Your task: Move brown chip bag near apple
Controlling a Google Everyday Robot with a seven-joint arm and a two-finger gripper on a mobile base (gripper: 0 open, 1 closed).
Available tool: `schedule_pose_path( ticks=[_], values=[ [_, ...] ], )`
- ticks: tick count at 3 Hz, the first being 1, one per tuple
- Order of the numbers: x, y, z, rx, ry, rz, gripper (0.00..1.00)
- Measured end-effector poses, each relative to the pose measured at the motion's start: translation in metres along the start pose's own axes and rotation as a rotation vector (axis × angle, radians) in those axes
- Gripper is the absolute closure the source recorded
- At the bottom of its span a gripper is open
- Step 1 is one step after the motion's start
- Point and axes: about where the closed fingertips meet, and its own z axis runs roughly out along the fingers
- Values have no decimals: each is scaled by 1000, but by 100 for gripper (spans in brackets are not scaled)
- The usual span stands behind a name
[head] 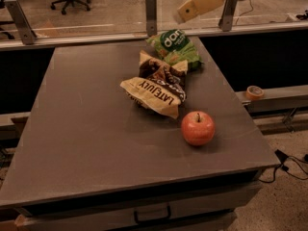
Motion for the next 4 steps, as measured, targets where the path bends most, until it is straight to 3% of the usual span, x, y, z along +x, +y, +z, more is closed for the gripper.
schedule_pose_path(
  ticks=[1, 2, 3, 4],
  values=[
    [-16, -9, -12, 23, -30, -12, 0],
    [-17, -21, -16, 14, -35, -17, 0],
    [10, -57, -14, -6, 11, -21, 0],
    [25, -106, -40, 35, 28, -49, 0]
  ],
)
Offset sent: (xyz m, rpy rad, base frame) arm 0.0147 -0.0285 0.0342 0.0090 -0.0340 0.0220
